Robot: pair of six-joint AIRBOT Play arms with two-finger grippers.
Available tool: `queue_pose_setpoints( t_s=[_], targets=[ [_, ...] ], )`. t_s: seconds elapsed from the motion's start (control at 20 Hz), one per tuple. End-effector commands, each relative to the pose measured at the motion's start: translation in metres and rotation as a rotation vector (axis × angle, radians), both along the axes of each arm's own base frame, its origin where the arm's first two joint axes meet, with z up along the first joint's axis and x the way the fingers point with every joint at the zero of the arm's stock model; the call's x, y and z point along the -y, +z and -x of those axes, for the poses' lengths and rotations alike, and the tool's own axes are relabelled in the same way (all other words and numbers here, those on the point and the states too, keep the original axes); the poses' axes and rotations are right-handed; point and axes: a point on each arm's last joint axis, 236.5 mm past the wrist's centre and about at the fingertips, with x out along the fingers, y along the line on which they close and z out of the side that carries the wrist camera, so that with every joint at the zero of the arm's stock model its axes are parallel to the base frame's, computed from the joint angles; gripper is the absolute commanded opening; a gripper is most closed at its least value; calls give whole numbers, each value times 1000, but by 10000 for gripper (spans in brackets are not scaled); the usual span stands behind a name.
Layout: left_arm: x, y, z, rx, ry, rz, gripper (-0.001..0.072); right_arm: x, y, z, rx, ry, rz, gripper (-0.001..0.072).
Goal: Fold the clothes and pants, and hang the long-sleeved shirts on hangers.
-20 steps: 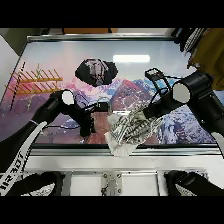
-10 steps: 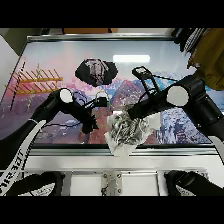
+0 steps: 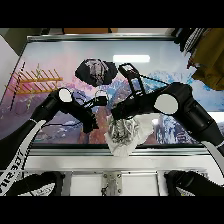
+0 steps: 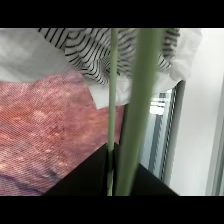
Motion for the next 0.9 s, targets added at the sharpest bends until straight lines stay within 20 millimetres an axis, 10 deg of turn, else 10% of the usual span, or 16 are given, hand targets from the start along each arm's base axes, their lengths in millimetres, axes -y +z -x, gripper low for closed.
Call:
queue_pose_setpoints(
  t_s=[0.0,0.3,0.55,0.85],
  targets=[
    [0,0,0,-1,0,0,11,-18,3,0,11,10,-46,20],
    [0,0,0,-3,-1,-1,11,-19,1,-1,9,9,-44,34],
    [0,0,1,-4,-1,-1,11,-17,3,0,8,9,-47,658],
    [0,0,1,-4,-1,-1,11,28,36,21,17,159,54,661]
  ],
)
